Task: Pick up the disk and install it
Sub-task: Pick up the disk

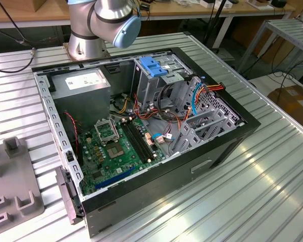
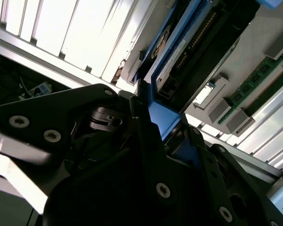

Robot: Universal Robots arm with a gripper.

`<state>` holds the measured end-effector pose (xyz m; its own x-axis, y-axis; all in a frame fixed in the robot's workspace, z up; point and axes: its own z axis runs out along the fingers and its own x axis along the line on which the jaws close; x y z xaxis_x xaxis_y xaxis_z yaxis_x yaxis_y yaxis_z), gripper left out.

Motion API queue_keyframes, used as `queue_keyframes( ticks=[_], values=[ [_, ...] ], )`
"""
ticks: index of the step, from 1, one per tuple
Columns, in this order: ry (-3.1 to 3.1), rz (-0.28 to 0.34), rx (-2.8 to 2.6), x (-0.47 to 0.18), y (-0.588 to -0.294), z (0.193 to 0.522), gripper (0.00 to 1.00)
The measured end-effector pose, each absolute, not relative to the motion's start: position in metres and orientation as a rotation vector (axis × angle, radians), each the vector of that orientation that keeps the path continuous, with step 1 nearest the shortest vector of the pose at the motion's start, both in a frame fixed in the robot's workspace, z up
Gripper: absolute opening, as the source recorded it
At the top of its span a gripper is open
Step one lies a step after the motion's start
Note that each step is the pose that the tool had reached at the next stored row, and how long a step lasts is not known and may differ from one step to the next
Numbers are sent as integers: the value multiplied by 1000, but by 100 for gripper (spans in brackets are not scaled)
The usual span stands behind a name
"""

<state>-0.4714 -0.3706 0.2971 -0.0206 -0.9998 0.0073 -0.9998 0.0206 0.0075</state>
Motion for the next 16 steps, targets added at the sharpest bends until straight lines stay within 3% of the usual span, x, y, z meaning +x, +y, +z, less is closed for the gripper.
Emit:
queue_keyframes(
  ticks=[7, 16],
  values=[
    [-2237, 0, 2191, -471, -371, 310, 37],
    [-2238, 2, 2192, -471, -371, 366, 37]
  ],
)
